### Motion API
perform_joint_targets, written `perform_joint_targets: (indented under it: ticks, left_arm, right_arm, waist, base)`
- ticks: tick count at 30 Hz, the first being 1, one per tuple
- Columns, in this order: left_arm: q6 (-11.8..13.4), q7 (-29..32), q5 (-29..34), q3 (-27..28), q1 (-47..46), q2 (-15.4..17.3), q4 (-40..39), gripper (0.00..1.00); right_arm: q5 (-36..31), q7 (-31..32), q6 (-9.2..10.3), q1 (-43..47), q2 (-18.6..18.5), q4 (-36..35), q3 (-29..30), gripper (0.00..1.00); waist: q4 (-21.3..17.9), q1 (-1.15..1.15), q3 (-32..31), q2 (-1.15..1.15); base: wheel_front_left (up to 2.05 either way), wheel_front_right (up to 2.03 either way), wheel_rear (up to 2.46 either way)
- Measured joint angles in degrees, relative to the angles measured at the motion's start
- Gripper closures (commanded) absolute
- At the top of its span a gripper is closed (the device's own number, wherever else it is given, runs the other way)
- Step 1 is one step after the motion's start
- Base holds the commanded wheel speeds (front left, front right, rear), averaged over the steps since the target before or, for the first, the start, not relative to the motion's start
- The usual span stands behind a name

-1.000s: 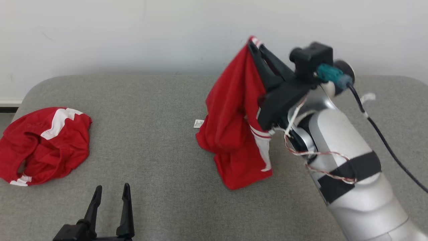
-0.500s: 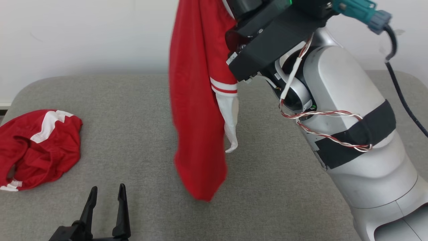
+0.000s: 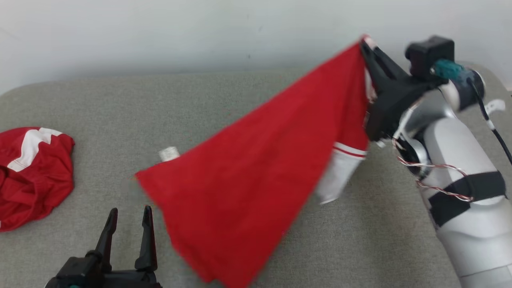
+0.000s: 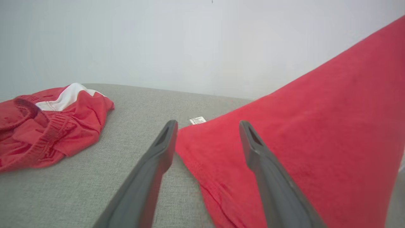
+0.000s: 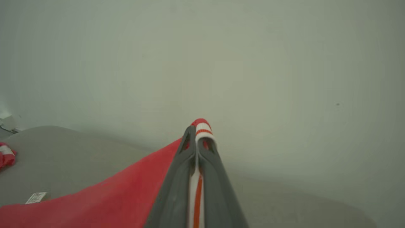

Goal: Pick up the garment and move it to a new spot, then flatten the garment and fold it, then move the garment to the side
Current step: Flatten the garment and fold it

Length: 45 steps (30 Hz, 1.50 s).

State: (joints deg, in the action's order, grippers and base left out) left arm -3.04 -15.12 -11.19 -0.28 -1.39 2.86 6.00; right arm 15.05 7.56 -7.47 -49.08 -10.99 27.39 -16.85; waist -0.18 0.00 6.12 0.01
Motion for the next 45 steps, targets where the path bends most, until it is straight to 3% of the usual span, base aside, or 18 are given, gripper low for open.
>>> perform_joint_targets:
  ticks: [7, 16, 20, 32, 33, 34, 39, 45]
  left_arm:
    - [-0.51, 0.00, 0.20, 0.11, -1.85, 0.02, 0.13, 0.00]
    - [-0.94, 0.00, 0.43, 0.40, -2.47, 0.01, 0.78, 0.00]
    - [-1.00, 0.00, 0.42, 0.31, -2.70, 0.01, 1.21, 0.00]
    - [-1.02, 0.00, 0.33, 1.00, -2.04, 0.01, 1.79, 0.00]
    - [-1.03, 0.00, 0.34, 1.08, -1.92, 0.02, 1.88, 0.00]
    - [-1.08, 0.00, 0.35, 1.10, -1.85, 0.02, 1.96, 0.00]
    - [-1.35, 0.00, 0.51, 0.97, -1.50, 0.02, 2.37, 0.00]
    - [-1.23, 0.00, 0.52, 1.24, -0.27, 0.02, 2.49, 0.00]
  right_arm:
    - [-8.48, -1.09, 0.00, 4.13, -3.65, 10.10, 9.35, 1.00]
    - [-17.16, -1.47, 0.00, 9.34, -3.78, 13.58, 18.95, 1.00]
    - [-20.36, 0.71, 0.00, 12.56, -3.54, 13.93, 18.75, 1.00]
    - [-20.72, 6.27, 0.00, 26.75, -2.25, 8.33, 18.30, 1.00]
    - [-20.25, 6.65, -0.01, 27.60, -1.91, 7.90, 18.50, 0.75]
    - [-19.84, 6.87, -0.01, 28.52, -1.56, 7.21, 18.71, 0.00]
    - [-17.86, 4.81, 0.00, 31.91, -0.45, 1.92, 21.14, 0.00]
    - [-15.11, -2.79, 0.00, 36.05, 2.09, -9.43, 23.20, 0.00]
  waist:
    - [-0.38, 0.00, 2.57, 0.00]
    - [-0.74, 0.00, 3.69, 0.00]
    - [-0.82, 0.00, 3.41, 0.00]
    - [-1.67, 0.00, 1.79, 0.00]
    - [-1.84, 0.00, 1.58, 0.00]
    - [-2.00, 0.00, 1.34, 0.00]
    - [-2.63, 0.00, 0.00, -0.01]
    - [-3.25, 0.00, -1.66, -0.01]
  base:
    - [0.00, 0.00, 0.00]
    - [0.00, 0.00, 0.00]
    - [0.00, 0.00, 0.00]
    - [0.00, 0.00, 0.00]
    - [0.00, 0.00, 0.00]
    - [0.00, 0.00, 0.00]
    - [0.00, 0.00, 0.00]
    - [0.00, 0.00, 0.00]
